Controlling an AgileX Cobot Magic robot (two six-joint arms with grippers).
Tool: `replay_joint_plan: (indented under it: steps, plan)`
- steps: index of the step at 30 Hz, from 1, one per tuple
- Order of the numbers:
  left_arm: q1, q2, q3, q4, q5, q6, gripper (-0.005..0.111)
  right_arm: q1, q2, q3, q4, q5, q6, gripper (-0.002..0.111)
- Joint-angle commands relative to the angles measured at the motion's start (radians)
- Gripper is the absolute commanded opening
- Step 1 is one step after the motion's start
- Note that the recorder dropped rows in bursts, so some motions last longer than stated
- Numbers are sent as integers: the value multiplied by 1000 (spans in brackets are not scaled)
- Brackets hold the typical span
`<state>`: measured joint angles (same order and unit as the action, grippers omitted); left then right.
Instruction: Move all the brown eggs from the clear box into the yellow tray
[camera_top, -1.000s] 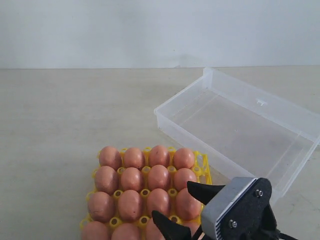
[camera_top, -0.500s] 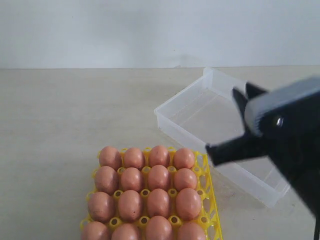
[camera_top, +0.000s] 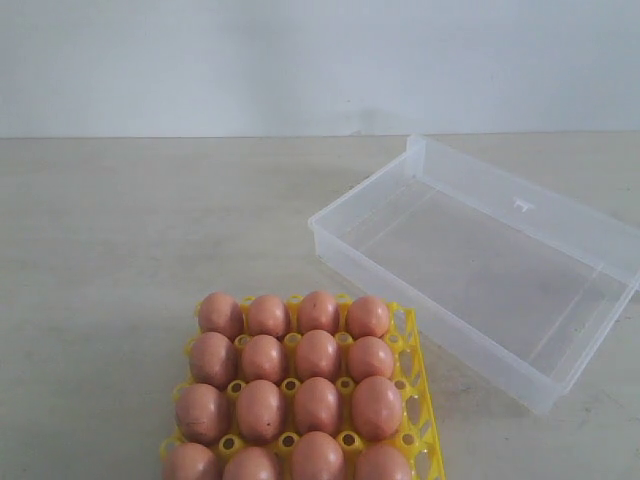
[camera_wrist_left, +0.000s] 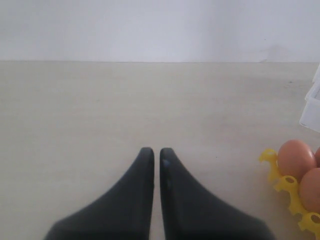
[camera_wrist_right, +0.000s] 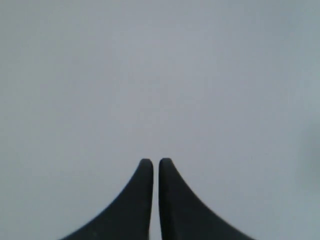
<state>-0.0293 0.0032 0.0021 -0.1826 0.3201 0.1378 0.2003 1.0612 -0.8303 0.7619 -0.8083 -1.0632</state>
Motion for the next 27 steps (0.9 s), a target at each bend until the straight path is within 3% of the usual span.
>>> replay_joint_plan:
  steps: [1,6,11,13,15,18,20,23,25,27]
  plan:
    - [-4,-3,-2,-8,-9,-4,4,-296,12,-57,-65,567,-128,1]
    - [-4,-3,-2,-8,-9,-4,4,-502,41,-44,161,900,74,1]
    - [-4,-3,-2,-8,-9,-4,4,-528,32,-44,193,1383,109,1]
    - [-4,-3,-2,-8,-9,-4,4,-528,-7,-39,230,1496,82,1]
    - [-4,-3,-2,-8,-9,-4,4,-528,-91,-34,285,1471,92,1]
    - [-4,-3,-2,-8,-9,-4,4,-526,-363,-38,348,1171,138,0]
    - [-4,-3,-2,-8,-9,-4,4,-520,-492,-38,320,1102,101,0]
    - [-4,-3,-2,-8,-9,-4,4,-433,-562,-8,261,1227,130,0]
    - [-4,-3,-2,-8,-9,-4,4,-346,-562,38,269,1418,251,0]
    - [-4,-3,-2,-8,-9,-4,4,-225,-572,80,239,1410,343,0]
